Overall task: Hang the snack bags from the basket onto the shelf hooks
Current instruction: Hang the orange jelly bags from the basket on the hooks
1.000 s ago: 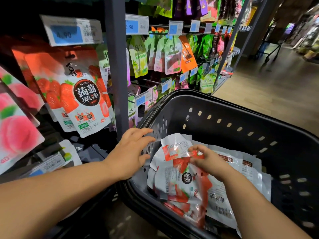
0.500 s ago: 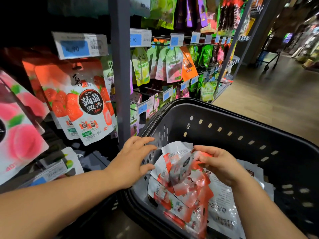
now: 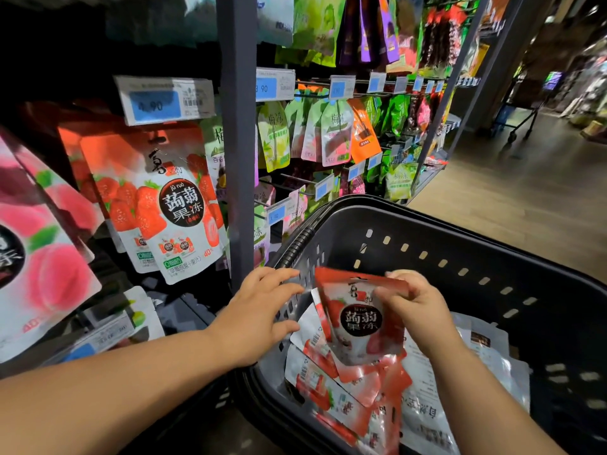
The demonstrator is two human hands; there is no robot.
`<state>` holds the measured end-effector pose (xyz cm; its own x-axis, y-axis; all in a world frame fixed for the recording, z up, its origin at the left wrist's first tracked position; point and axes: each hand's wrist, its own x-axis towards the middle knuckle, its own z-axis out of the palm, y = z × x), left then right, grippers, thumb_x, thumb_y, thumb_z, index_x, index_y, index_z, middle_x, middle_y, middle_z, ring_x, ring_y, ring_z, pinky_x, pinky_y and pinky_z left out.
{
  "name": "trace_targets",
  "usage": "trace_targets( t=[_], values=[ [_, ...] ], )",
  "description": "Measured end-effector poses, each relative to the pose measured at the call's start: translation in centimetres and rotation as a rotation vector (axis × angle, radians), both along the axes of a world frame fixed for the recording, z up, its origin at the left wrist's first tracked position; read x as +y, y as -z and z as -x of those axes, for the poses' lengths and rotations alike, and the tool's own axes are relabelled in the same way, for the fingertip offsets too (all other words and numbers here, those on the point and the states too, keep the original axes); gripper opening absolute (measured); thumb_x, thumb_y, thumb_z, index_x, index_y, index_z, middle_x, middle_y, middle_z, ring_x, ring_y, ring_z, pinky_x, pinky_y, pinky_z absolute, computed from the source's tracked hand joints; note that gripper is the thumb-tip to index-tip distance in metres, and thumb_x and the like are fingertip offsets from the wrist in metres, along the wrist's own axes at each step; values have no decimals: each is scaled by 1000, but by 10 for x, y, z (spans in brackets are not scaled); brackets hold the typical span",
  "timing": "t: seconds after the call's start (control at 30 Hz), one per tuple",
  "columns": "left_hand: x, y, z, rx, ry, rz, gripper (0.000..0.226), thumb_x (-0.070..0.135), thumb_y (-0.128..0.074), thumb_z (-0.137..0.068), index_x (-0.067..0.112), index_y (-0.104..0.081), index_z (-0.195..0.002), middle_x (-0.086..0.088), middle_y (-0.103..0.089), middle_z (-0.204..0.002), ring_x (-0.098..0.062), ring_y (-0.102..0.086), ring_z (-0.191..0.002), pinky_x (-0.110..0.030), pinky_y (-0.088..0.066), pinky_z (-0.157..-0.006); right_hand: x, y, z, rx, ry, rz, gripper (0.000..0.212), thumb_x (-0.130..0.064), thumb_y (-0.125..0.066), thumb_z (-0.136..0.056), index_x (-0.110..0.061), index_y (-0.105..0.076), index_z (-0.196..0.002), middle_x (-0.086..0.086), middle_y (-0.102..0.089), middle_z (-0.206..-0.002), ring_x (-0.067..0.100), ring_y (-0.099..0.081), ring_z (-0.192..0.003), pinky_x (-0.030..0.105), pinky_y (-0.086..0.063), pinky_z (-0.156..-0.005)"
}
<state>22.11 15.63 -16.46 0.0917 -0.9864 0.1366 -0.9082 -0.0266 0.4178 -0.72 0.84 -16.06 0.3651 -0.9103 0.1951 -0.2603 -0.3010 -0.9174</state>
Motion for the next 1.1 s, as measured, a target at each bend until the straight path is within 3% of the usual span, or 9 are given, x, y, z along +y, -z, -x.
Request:
trace_targets(
  t=[0.17,0.3,0.4,0.53,0.6,0.77,0.87,1.03,1.1],
  values=[
    [-1,3,-4,2,35,-7,87,76,-59,-73,32,-40,-145,23,-17,-155,-8,-4,-141,-37,-17,-121,23,-9,-15,-283,-141,-147,14,-10,-64,-92,-21,-66,-84,1,-73,-79,17,-69,-76,34,-57,-71],
    [-2,4,-7,19,61,6,129,100,-33,-43,25,-37,-149,21,-19,-149,2,1,-131,-25,-7,-116,38,-16,-29,-519,-224,-253,18,-42,-78,-74,-32,-72,-87,6,-75,-91,26,-71,-87,46,-58,-78],
    [-2,2,-6,89,70,1,127,100,-44,-39,34,-37,-147,34,-17,-140,1,-4,-130,-28,-15,-119,44,-19,-39,-667,-272,-331,27,-39,-80,-67,-26,-73,-90,8,-75,-91,27,-72,-86,39,-60,-71],
    [2,-1,-3,275,70,4,98,99,-55,-30,76,-30,-121,62,-11,-123,1,-10,-131,-25,-17,-116,51,-16,-55,-730,-344,-323,50,-51,-92,-52,-28,-75,-93,13,-75,-100,27,-73,-91,40,-60,-77],
    [3,-4,3,414,39,33,89,93,-64,-25,71,-40,-108,66,-13,-112,-1,-13,-133,-28,-20,-116,54,-15,-62,-719,-334,-331,59,-53,-92,-51,-24,-72,-98,16,-74,-102,30,-72,-94,44,-59,-81],
    [-3,1,5,613,-111,119,72,62,-82,-32,53,-57,-98,25,-46,-121,-15,-40,-133,-39,-35,-115,46,-15,-61,-561,-256,-258,39,-46,-71,-81,-13,-62,-100,8,-73,-89,22,-69,-74,33,-56,-63],
    [-5,12,0,775,-149,161,81,58,-91,-44,32,-66,-116,1,-64,-124,-11,-63,-115,-37,-51,-101,21,1,-47,-352,-133,-196,36,-44,-45,-99,-12,-61,-95,1,-69,-86,19,-64,-81,35,-51,-77],
    [3,10,9,863,-202,243,60,31,-87,-52,19,-68,-108,11,-76,-98,5,-68,-89,-8,-49,-74,-16,65,-6,297,174,-244,13,-35,-67,-92,-23,-61,-93,-5,-65,-98,23,-63,-103,29,-45,-77],
    [5,10,11,889,-198,248,61,33,-90,-55,15,-69,-109,16,-75,-97,6,-68,-88,-5,-48,-71,-21,88,6,519,204,-281,29,-37,-72,-87,-21,-64,-109,3,-65,-112,25,-61,-107,31,-45,-83]
  ],
)
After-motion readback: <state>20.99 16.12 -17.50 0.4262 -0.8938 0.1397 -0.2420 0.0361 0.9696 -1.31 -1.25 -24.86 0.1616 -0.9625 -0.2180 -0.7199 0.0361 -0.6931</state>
